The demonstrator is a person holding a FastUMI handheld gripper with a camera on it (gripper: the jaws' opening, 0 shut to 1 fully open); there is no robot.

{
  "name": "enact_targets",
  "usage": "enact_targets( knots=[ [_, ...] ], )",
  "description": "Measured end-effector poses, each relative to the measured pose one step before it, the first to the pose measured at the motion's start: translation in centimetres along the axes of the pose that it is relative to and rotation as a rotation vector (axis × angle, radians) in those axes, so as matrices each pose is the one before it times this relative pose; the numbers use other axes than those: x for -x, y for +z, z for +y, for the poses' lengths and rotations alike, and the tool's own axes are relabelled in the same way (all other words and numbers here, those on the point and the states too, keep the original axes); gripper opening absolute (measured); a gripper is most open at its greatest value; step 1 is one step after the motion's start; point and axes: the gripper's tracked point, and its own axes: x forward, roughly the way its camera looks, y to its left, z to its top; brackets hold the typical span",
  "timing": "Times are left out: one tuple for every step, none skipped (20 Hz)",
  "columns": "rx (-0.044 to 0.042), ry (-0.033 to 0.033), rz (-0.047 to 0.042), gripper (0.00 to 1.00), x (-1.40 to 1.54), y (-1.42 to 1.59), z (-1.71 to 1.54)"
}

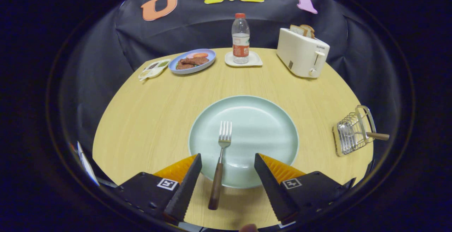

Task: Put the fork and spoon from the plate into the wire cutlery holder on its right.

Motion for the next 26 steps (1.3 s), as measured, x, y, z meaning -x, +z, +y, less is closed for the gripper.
enact_targets(
  knots=[
    [-0.00738,0.00179,0.00929,0.87,-0.378,-0.086,0.163],
    [-0.00524,0.00146,0.00918,0.83,-0.256,-0.259,0.103],
    [0.00406,-0.00984,0.00712,0.81,-0.310,-0.200,-0.099],
    [0.00302,-0.00624,0.01019,0.78,-0.221,-0.427,-0.002],
    [0.00491,-0.00413,0.00690,0.75,-0.168,-0.303,-0.052],
    [0.00297,-0.00087,0.00519,0.73,-0.072,-0.341,0.017],
    [-0.00400,-0.00480,0.01535,0.64,-0.199,-0.158,-0.102],
    [-0.01192,0.00006,0.01370,0.55,-0.103,-0.154,-0.139],
    [-0.01098,0.00307,0.01152,0.47,-0.134,-0.168,-0.023],
    [-0.00408,-0.00587,0.01316,0.34,-0.397,-0.137,-0.306],
    [-0.00444,0.00021,0.01074,0.21,-0.174,-0.110,-0.237],
    [-0.00092,0.00566,0.01061,0.17,0.211,0.023,-0.060],
    [0.00097,-0.00174,0.00769,0.14,-0.110,-0.055,-0.260],
    [-0.00090,0.00486,0.00780,0.06,0.164,0.027,-0.261],
    [0.00321,0.00796,0.01058,0.06,0.349,0.035,-0.133],
    [-0.00324,-0.00106,0.00688,0.06,0.159,0.002,-0.449],
    [0.00147,0.00302,0.00184,0.00,0.613,0.369,-0.339],
    [0.00343,0.00413,0.00075,0.01,0.614,0.364,-0.292],
    [0.00957,-0.00069,-0.00220,0.00,0.706,0.576,-0.466],
    [0.01259,-0.00128,0.00203,0.01,0.817,0.319,-0.540],
    [0.01362,0.00890,0.01084,0.00,0.977,0.377,-0.364],
    [0.01036,0.01380,0.00996,0.01,1.214,0.356,-0.407],
    [0.01326,0.00991,0.00231,0.00,1.384,0.478,-0.617],
    [0.01109,0.00077,-0.00494,0.00,1.586,0.554,-1.014],
    [0.00782,0.00180,-0.00877,0.00,1.493,0.607,-1.161],
    [0.00980,0.00036,-0.00311,0.01,1.615,0.489,-1.377]
  ],
)
